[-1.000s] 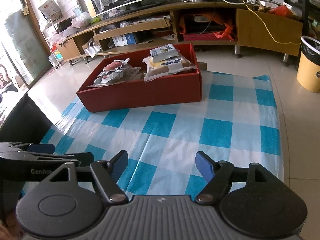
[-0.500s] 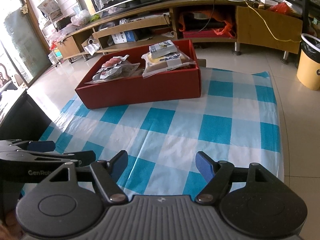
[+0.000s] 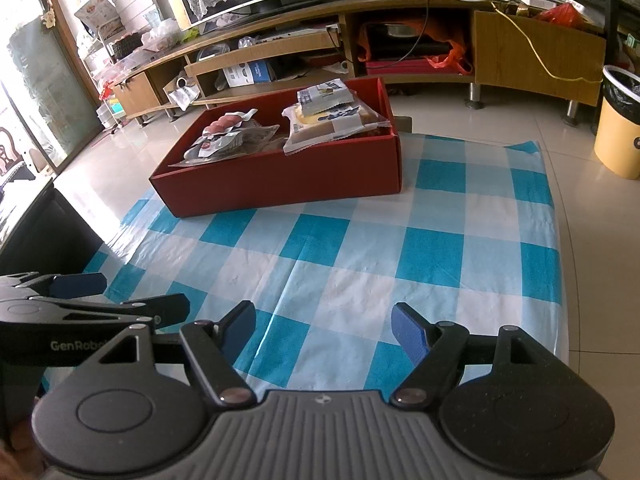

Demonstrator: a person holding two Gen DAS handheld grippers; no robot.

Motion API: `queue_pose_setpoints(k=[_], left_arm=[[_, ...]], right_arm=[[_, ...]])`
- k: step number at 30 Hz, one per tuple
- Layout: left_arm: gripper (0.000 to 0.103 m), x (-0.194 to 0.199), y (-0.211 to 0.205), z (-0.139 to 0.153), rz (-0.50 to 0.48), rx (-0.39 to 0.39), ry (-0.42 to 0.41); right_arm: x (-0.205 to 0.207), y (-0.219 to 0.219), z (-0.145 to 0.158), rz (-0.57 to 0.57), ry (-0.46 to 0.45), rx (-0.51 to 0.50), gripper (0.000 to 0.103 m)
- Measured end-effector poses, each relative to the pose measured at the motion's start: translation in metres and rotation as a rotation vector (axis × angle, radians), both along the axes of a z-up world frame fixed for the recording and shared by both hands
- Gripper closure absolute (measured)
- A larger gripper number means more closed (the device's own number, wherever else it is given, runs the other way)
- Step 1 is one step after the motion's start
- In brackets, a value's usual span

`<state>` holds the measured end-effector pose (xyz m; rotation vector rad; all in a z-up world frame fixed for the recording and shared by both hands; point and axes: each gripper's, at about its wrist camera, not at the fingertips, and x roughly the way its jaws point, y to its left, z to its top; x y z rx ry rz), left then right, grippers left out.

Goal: Organize snacks

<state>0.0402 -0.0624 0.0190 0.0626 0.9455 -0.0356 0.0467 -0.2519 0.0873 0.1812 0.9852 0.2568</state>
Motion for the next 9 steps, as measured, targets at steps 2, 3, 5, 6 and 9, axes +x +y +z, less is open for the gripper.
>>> queue_pose_setpoints(k=[2,3,5,6,9], left_arm=[[0.002,0.0001,-0.0002,0.0003,0.000,0.003,-0.004],[0.002,-0.0001,-0.0001,0.0004,0.000,0.003,-0.006],[0.002,0.0000,-0.0003,0.0008,-0.003,0.005,-0.010],[0.002,-0.0001,-0.0003,0.0011,-0.003,0.005,-0.011],[0.002,-0.0004,0.0002,0.0017,-0.001,0.004,-0.014]], right_arm=[[0.0001,-0.0002,0.0000,0.000,0.001,0.001,0.029],[0.0000,-0.0003,0.0000,0.000,0.001,0.003,0.029],[0.0000,-0.0002,0.0001,0.000,0.000,0.001,0.028],[-0.0002,-0.0001,-0.0001,-0.001,0.000,0.000,0.028],[-0.0005,-0.0011,-0.0011,-0.005,-0.001,0.001,0.028]])
